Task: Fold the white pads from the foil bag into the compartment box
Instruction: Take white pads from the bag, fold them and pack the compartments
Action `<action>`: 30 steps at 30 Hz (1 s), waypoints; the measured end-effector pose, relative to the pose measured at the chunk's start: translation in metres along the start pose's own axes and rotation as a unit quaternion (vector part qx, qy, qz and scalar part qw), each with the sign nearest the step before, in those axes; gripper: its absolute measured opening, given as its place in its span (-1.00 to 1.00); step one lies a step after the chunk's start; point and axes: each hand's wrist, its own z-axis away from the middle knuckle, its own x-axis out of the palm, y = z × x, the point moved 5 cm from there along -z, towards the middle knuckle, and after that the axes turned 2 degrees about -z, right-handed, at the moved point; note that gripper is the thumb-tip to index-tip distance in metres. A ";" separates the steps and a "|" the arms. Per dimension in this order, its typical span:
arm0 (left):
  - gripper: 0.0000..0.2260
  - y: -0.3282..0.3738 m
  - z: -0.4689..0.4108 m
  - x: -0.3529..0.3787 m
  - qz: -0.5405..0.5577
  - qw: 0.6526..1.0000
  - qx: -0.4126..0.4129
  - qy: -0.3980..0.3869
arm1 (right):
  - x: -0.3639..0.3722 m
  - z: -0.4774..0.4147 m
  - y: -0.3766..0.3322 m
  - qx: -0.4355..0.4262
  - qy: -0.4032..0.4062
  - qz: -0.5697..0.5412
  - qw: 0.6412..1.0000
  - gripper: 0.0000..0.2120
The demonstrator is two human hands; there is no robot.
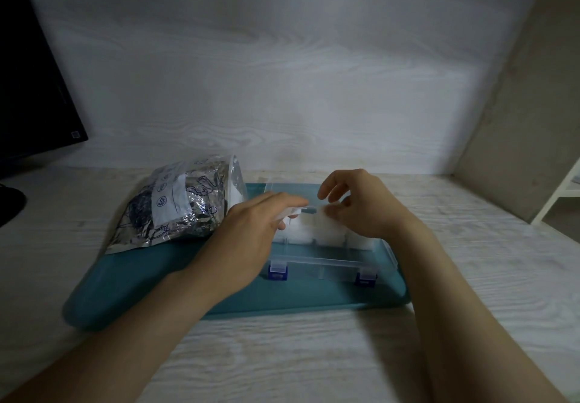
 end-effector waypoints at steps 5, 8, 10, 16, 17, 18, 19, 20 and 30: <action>-0.61 -0.001 0.001 0.000 -0.006 1.000 -0.025 0.009 | 0.002 0.001 -0.003 -0.004 0.003 0.052 0.999 -0.75; -0.77 -0.001 0.001 -0.002 0.003 0.999 -0.043 0.020 | 0.004 0.001 -0.006 -0.012 0.020 0.093 0.995 -0.74; -0.86 -0.002 0.000 -0.005 0.019 0.998 -0.058 0.030 | 0.005 0.000 -0.007 -0.024 0.025 0.130 0.991 -0.81; -0.94 0.009 -0.003 -0.016 0.113 0.984 -0.090 0.103 | 0.006 -0.001 -0.013 -0.053 0.076 0.141 0.986 -0.89; -0.94 0.009 -0.003 -0.017 0.140 0.979 -0.099 0.109 | 0.001 0.002 -0.021 -0.070 0.115 0.086 0.987 -0.86; -0.94 0.009 -0.004 -0.018 0.175 0.972 -0.109 0.111 | -0.004 0.006 -0.030 -0.087 0.146 0.012 0.985 -0.83; -0.93 0.008 -0.005 -0.018 0.215 0.963 -0.124 0.110 | -0.008 0.011 -0.040 -0.105 0.158 -0.064 0.980 -0.79; -0.90 0.006 -0.006 -0.017 0.253 0.951 -0.141 0.107 | -0.008 0.015 -0.049 -0.122 0.151 -0.128 0.973 -0.76; -0.75 -0.013 -0.006 -0.003 0.428 0.863 -0.263 0.046 | 0.011 0.010 -0.055 -0.156 0.136 -0.207 0.956 -0.90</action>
